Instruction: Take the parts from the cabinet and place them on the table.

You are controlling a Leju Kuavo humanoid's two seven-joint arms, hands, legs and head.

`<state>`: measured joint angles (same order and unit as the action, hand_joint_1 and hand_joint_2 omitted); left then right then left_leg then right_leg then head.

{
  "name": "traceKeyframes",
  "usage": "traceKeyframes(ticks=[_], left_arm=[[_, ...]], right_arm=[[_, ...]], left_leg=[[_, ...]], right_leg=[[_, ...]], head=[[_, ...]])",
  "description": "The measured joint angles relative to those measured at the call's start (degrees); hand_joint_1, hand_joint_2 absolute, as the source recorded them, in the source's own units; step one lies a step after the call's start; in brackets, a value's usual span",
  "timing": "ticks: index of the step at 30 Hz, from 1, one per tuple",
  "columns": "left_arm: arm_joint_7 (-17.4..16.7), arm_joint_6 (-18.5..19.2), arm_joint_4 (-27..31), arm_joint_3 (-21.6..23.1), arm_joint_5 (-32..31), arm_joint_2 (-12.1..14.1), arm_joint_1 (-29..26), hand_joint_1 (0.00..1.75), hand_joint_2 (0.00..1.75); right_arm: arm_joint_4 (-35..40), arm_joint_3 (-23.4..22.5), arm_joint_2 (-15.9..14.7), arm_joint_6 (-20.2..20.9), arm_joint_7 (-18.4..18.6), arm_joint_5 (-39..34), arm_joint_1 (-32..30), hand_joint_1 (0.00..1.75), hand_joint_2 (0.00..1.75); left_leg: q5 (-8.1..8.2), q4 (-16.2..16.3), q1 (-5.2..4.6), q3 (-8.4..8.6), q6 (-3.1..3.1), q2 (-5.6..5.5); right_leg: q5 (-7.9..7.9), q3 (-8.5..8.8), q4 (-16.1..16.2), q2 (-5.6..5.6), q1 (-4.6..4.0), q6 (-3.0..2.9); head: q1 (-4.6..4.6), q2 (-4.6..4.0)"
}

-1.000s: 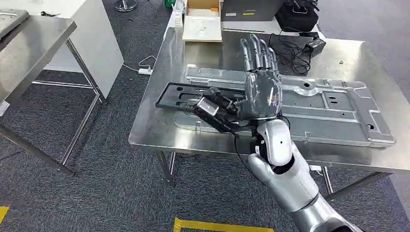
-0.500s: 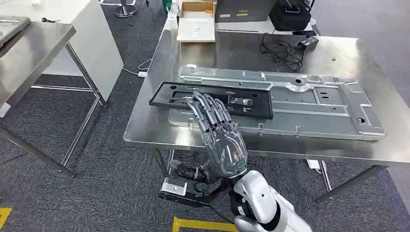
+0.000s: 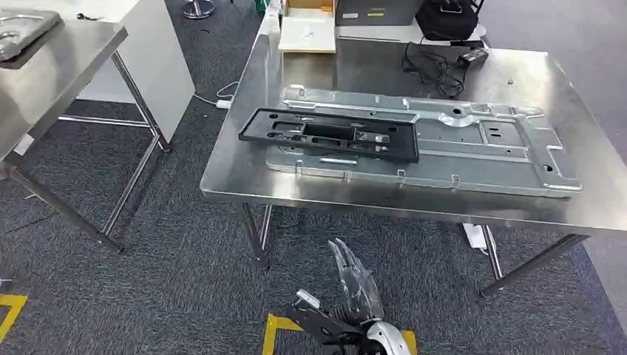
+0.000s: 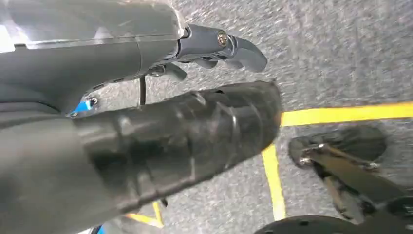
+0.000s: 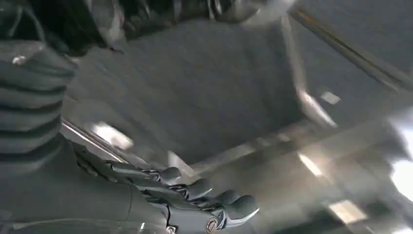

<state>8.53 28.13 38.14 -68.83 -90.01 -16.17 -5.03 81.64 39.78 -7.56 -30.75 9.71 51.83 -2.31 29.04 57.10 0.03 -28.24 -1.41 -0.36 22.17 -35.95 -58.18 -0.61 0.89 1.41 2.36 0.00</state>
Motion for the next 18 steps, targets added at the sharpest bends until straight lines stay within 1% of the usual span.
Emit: traceKeyframes(ticks=[1,2,3,4,5,6,7,8,9,10,11,12,13,14,15,16,17,18], left_arm=[[-0.2,0.2,0.0,-0.2,0.0,-0.1,0.0,0.00,0.00],[-0.5,0.3,0.1,-0.5,0.0,-0.1,0.1,0.00,0.00],[-0.7,0.3,0.2,-0.8,0.0,-0.1,0.2,0.00,0.00],[-0.7,0.2,0.2,-1.2,0.0,-0.2,0.2,0.00,1.75],[-0.5,-0.3,0.2,-1.5,0.0,-0.3,0.2,0.00,1.75],[0.1,-0.7,0.2,-1.6,0.0,-0.3,0.1,0.00,1.75],[0.7,-1.2,0.2,-2.0,0.1,-0.3,0.2,0.00,1.75],[1.2,-1.7,0.1,-2.5,0.0,-0.3,0.2,0.00,1.75],[1.2,-2.1,0.0,-2.8,0.0,-0.3,0.3,0.00,1.75],[0.7,-3.0,-0.1,-2.9,0.0,-0.3,0.5,0.00,1.75],[0.3,-4.2,-0.4,-2.9,0.0,-0.1,0.8,0.00,1.75],[0.2,-5.1,-0.8,-2.8,0.0,0.2,0.9,0.00,1.75],[0.2,-6.6,-1.6,-2.4,0.0,0.9,1.1,0.00,1.75],[0.4,-8.2,-2.7,-1.4,0.0,1.5,1.2,0.00,1.75],[0.7,-9.0,-3.6,-0.5,0.0,2.2,1.4,0.00,1.75],[1.1,-9.5,-4.6,0.4,0.0,2.7,1.5,0.00,1.75],[1.6,-9.7,-5.6,0.9,0.2,3.4,1.7,0.00,1.75],[2.1,-10.0,-6.7,1.1,0.4,3.9,1.7,0.00,1.75]], right_arm=[[-1.6,0.0,-0.1,0.1,1.5,-1.4,-0.7,0.00,0.00],[-3.7,-0.1,-0.4,0.0,3.0,-3.6,-1.4,0.00,0.00],[-8.2,-0.1,-0.4,-1.2,3.6,-8.7,-2.3,0.00,0.00],[-12.1,-0.1,-0.4,-2.1,3.4,-13.4,-2.9,0.00,1.75],[-16.2,-0.2,-0.3,-3.0,2.5,-18.5,-3.5,0.00,1.75],[-20.2,-0.7,0.1,-3.7,1.4,-23.6,-4.3,0.00,1.75],[-24.9,-1.3,0.8,-3.9,0.0,-28.3,-5.2,0.00,1.75],[-29.8,-2.1,1.3,-3.7,-0.8,-32.2,-5.5,0.00,1.75],[-33.5,-2.7,1.9,-3.1,-0.8,-34.9,-5.8,0.00,1.75],[-37.3,-3.6,2.7,-1.6,-0.3,-37.6,-5.8,0.00,1.75],[-41.0,-4.7,3.7,0.6,1.0,-40.1,-5.2,0.00,1.75],[-43.9,-5.6,4.5,2.5,2.4,-42.0,-4.5,0.00,1.75],[-48.0,-7.4,5.9,5.9,4.6,-45.3,-3.8,0.00,0.00],[-52.1,-9.7,7.1,9.3,7.0,-49.0,-3.1,0.00,0.00],[-55.1,-11.7,8.3,11.3,9.3,-51.9,-2.4,0.00,0.00],[-57.7,-14.1,9.2,12.5,10.7,-55.2,-1.7,0.00,0.00],[-59.3,-16.2,10.3,12.0,10.8,-58.5,-1.3,0.00,0.00],[-60.7,-18.7,11.2,11.2,9.9,-61.9,-1.1,0.00,0.00]], left_leg=[[-0.96,-0.6,0.36,-0.43,-0.73,0.30],[-1.47,-0.6,0.28,-0.98,-1.38,0.63],[-2.04,-0.6,0.19,-1.80,-1.92,0.66],[-2.38,-0.6,0.05,-2.45,-2.10,0.62],[-2.71,-0.6,-0.16,-3.12,-2.22,0.54],[-3.11,-0.5,-0.42,-3.63,-2.32,0.39],[-3.54,-0.4,-0.71,-4.39,-2.34,0.35],[-3.83,-0.2,-0.94,-4.86,-2.36,0.31],[-3.93,0.0,-0.99,-5.21,-2.34,0.28],[-4.00,0.3,-1.08,-5.42,-2.36,0.41],[-4.06,0.7,-1.25,-5.36,-2.32,0.61],[-3.76,0.9,-1.65,-5.40,-2.20,0.74],[-3.76,0.9,-1.64,-5.27,-2.04,0.77],[-3.90,0.9,-1.59,-5.26,-1.93,0.78],[-4.10,0.9,-1.55,-5.30,-1.92,0.77],[-4.36,0.9,-1.45,-5.41,-1.73,0.78],[-4.46,0.9,-1.35,-5.51,-1.68,0.78],[-4.56,0.9,-1.32,-5.56,-1.70,0.77]], right_leg=[[0.35,-0.30,-0.3,0.18,0.14,0.33],[2.81,-0.97,-1.7,0.33,0.16,0.43],[6.94,-2.22,-5.4,0.36,0.19,0.48],[9.97,-3.34,-9.4,0.37,0.20,0.55],[12.37,-4.41,-13.6,0.37,0.16,0.61],[13.28,-4.95,-16.6,0.39,0.09,0.56],[12.45,-4.35,-17.7,0.39,-0.12,0.30],[10.65,-2.64,-16.2,0.42,-0.43,-0.12],[9.57,0.66,-11.9,0.48,-0.53,-0.17],[8.37,5.69,-5.0,0.46,-0.67,-0.07],[9.18,9.63,0.9,0.41,-0.69,-0.10],[11.15,9.59,1.4,0.40,-1.15,-0.72],[8.76,9.58,1.7,0.39,-1.04,-1.54],[9.92,9.60,1.6,0.42,-1.17,-1.57],[9.30,9.51,1.6,0.31,-1.13,-1.73],[8.90,9.36,1.5,0.32,-1.24,-1.70],[8.81,9.26,1.5,0.30,-1.30,-1.78],[8.65,9.21,1.5,0.31,-1.33,-1.68]], head=[[0.11,0.00],[0.04,0.00],[0.07,0.00],[0.07,0.00],[0.09,0.00],[0.07,0.00],[0.07,0.00],[0.09,0.00],[0.02,0.00],[0.09,0.00],[0.02,0.00],[0.00,0.00],[0.13,0.00],[0.07,0.00],[0.07,0.00],[0.07,0.00],[0.04,0.00],[0.07,0.00]])
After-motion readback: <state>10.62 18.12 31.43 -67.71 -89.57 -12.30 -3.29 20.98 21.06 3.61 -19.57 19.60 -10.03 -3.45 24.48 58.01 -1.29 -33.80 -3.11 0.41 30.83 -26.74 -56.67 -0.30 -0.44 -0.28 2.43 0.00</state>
